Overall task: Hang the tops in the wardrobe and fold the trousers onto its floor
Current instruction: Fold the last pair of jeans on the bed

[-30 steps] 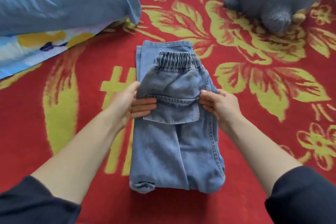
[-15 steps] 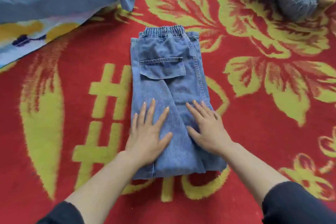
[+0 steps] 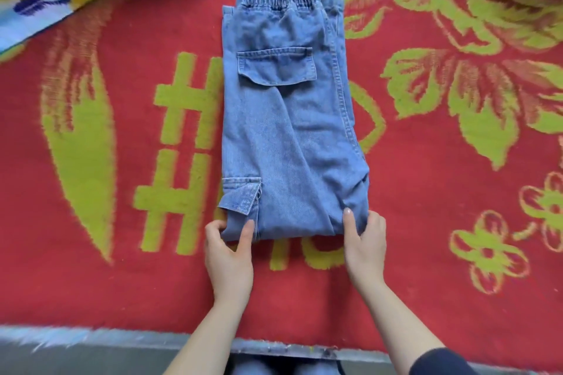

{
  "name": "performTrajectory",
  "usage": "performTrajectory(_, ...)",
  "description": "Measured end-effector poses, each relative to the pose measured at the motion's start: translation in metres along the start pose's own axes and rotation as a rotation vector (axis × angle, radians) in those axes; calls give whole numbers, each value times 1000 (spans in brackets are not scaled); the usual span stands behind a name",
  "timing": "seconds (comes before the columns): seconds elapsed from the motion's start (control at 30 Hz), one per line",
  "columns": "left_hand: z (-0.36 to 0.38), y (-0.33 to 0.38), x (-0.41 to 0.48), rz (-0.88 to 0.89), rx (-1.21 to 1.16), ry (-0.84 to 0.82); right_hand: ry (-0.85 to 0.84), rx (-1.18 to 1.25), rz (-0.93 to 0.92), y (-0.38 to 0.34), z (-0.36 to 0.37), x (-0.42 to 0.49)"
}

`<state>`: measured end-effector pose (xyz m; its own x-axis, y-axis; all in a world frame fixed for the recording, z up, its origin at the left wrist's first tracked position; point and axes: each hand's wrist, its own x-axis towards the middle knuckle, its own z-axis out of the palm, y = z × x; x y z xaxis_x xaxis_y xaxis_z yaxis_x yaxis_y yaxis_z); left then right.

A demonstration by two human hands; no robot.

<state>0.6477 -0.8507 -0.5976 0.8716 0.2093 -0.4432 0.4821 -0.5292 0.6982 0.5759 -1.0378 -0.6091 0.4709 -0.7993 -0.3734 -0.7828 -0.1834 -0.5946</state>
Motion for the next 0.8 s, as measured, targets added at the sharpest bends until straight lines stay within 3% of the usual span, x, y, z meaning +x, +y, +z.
performTrajectory(0.1,-8,3,7,86,34,-7,7,11,1,-8,-1,1)
performTrajectory(0.3,-39,-8,23,324,-28,-83,-109,-39,-260,-3,-52,24)
performTrajectory(0.37,-37,-17,21,276,-90,-125,-124,-49,-261,2,-57,27)
performTrajectory(0.53,-29,-25,6,30,-67,-112,-186,-193,-28,5,-36,15)
performTrajectory(0.6,-34,-19,2,199,166,-12,-15,-264,-61,-5,-36,9)
performTrajectory(0.67,-34,-7,0,552,376,18,51,-280,-381,-15,-38,5)
performTrajectory(0.73,-26,7,0,895,595,-132,-168,-420,-738,-21,-33,3)
performTrajectory(0.8,-13,15,8,1042,935,-309,-393,-707,-909,-18,-22,9)
